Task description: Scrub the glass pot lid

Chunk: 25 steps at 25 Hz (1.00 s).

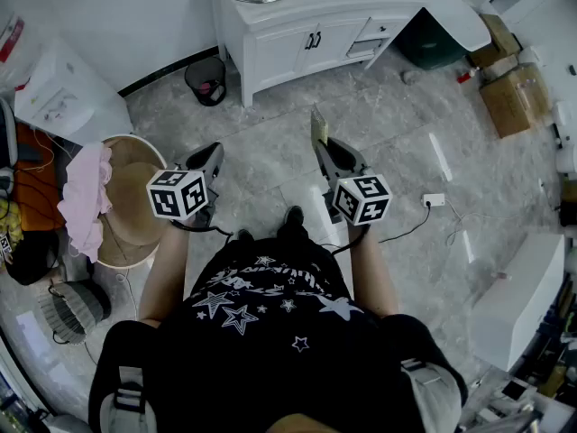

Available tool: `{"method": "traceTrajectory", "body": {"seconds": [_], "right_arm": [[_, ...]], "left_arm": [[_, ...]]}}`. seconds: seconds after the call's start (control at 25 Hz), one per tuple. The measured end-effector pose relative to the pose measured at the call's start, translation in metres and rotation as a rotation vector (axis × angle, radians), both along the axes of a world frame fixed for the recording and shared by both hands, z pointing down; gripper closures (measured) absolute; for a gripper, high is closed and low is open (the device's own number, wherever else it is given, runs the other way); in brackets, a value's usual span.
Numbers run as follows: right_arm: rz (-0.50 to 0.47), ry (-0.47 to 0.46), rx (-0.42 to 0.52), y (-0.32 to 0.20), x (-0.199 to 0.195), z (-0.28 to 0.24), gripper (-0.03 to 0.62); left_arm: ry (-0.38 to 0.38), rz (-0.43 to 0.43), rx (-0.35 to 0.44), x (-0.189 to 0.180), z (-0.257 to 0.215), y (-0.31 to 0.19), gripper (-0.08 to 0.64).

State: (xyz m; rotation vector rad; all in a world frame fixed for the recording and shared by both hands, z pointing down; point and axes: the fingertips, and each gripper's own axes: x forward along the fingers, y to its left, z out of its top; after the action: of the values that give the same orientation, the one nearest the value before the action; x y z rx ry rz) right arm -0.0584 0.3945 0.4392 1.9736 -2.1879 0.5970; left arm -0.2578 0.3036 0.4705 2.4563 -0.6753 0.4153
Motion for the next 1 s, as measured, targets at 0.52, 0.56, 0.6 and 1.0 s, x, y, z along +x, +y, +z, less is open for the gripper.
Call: {"method": "traceTrajectory", "body": {"seconds": [0.52, 0.56, 0.6, 1.0], "right_arm": [[-0.002, -0.007, -0.021, 0.005, -0.028, 0.009, 0.538], [-0.006, -0.003, -0.023, 0.004, -0.032, 0.009, 0.538], [-0.009, 0.003, -0.025, 0.004, -0.034, 0.009, 0.538], [-0.001, -0.019, -0.025, 0.003, -0.020, 0.019, 0.535]], "left_arm": [[-0.023, 0.019, -0.038, -0.030, 0.017, 0.018, 0.549], [-0.022, 0.015, -0.044, -0.034, 0.019, 0.019, 0.549], [-0.020, 0.011, -0.049, -0.037, 0.020, 0.019, 0.549], [-0.018, 0.009, -0.084, -0.031, 0.033, 0.019, 0.549]]}}
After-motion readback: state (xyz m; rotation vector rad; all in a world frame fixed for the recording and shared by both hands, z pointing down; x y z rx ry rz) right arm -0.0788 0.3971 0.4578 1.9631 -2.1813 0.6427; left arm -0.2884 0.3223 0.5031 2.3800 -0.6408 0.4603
